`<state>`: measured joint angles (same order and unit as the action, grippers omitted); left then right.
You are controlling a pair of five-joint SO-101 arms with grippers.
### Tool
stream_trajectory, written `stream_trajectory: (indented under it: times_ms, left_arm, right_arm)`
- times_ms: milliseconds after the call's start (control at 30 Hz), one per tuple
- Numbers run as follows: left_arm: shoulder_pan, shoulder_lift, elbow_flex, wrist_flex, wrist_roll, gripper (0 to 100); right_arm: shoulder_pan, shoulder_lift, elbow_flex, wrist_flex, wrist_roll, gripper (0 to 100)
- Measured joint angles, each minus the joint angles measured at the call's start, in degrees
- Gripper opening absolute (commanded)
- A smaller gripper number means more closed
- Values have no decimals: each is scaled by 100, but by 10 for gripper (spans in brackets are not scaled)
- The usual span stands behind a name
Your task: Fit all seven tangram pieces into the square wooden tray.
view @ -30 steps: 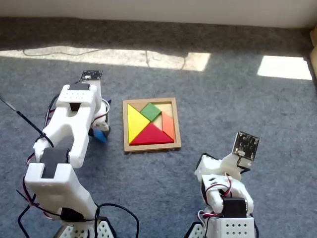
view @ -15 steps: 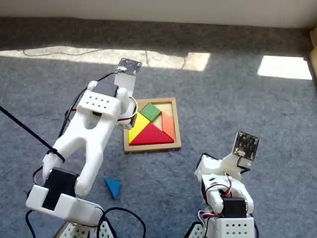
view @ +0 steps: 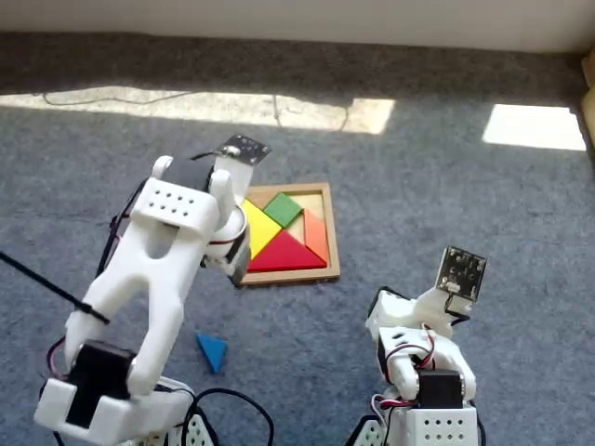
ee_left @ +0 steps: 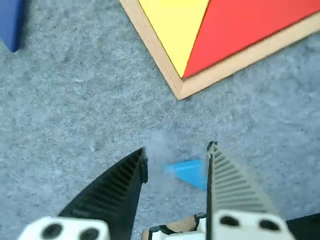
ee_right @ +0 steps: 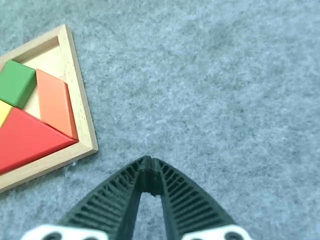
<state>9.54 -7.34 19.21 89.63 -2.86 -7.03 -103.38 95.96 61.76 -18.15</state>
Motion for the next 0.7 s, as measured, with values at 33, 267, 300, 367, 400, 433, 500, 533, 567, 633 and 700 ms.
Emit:
stream_trajectory:
  times_ms: [33,267,300,367,400,433,500,533,567,633,700]
  left_arm:
    - [0,-264,193,9,-167,252]
    - [0,-2084,2057,26,-1266,348]
    - [0,-2233,2286,-62,-1380,348]
    - [0,-2409,2716,-334,-1618,348]
    - [0,-2426,2892,-501,-1741,348]
    - [-35,-2435,3042,-677,-1908,348]
    - [-149,-2418,3305,-985,-2251,348]
    - [-176,-2312,3420,-1099,-2382,348]
    - [-176,-2189,3534,-1196,-2488,347]
    - [-158,-1890,3684,-1371,-2673,347]
    - [-193,-1512,3771,-1547,-2778,345]
  right_arm:
    - [0,0,0,0,0,5]
    - [0,0,0,0,0,5]
    - [0,0,0,0,0,5]
    - [0,0,0,0,0,5]
    - [0,0,0,0,0,5]
    - [0,0,0,0,0,5]
    - [0,0,0,0,0,5]
    - [0,0,0,0,0,5]
    - [0,0,0,0,0,5]
    - [0,0,0,0,0,5]
    - [0,0,0,0,0,5]
